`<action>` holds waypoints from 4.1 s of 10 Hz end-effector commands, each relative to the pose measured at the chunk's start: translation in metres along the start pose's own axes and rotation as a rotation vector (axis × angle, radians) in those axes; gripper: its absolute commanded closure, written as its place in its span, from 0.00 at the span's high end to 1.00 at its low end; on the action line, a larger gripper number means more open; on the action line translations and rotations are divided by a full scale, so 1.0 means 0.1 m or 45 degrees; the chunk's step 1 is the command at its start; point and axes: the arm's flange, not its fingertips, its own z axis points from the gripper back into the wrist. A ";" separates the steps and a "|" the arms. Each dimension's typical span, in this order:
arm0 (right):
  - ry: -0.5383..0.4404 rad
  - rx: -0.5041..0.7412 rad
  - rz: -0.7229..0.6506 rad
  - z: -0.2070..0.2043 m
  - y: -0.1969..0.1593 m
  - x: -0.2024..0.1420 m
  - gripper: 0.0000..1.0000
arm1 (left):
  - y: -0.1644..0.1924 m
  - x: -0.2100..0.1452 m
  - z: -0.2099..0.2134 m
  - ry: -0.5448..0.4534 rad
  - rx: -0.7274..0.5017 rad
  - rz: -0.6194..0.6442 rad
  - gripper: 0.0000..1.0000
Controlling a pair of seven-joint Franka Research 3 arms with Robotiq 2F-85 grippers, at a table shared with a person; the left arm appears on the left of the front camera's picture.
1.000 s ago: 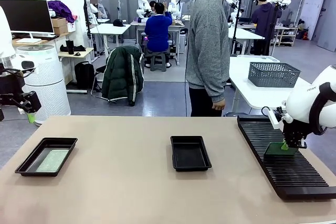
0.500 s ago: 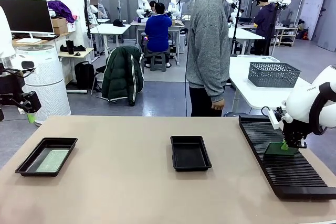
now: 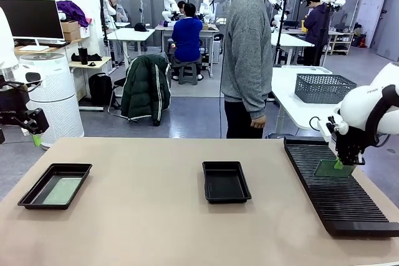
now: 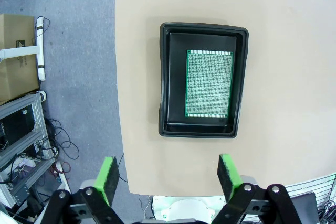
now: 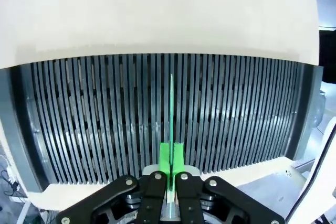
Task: Inspect and transfer BCBs to ESD trays.
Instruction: Pick up the Blank PCB from the PCB Rack and place it in the right ESD tray.
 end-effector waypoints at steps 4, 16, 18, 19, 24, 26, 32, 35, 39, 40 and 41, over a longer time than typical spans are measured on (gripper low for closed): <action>0.061 0.124 -0.010 0.77 -0.27 0.09 0.02 | 0.00 0.00 -0.01 0.000 -0.019 0.005 1.00; 0.077 0.142 -0.127 3.05 -0.70 0.08 0.02 | 0.00 0.00 -0.01 0.000 -0.019 0.005 1.00; 0.053 0.137 -0.071 3.03 -0.57 0.10 0.02 | 0.00 0.00 -0.01 0.000 -0.019 0.005 1.00; 0.053 0.137 -0.071 3.03 -0.57 0.10 0.02 | 0.00 0.00 -0.01 0.000 -0.019 0.005 1.00; 0.053 0.137 -0.071 3.03 -0.57 0.10 0.02 | 0.00 0.00 -0.01 0.000 -0.019 0.005 1.00; 0.053 0.137 -0.071 3.03 -0.57 0.10 0.02 | 0.00 0.00 -0.01 0.000 -0.019 0.005 1.00; -0.039 0.188 -0.421 2.84 -0.38 0.24 0.02 | 0.00 0.00 -0.01 0.000 -0.019 0.005 1.00; -0.066 0.215 -0.747 2.50 -0.11 0.65 0.02 | 0.00 0.00 -0.01 0.000 -0.019 0.005 1.00; -0.086 0.188 -1.151 2.00 0.27 1.18 0.02 | 0.00 0.00 -0.01 0.000 -0.019 0.005 1.00; -0.106 0.194 -1.221 1.87 0.37 1.35 0.02 | 0.00 0.00 -0.01 0.000 -0.019 0.005 1.00; -0.127 0.197 -1.342 1.77 0.44 1.48 0.02 | 0.00 0.00 -0.01 0.000 -0.019 0.005 1.00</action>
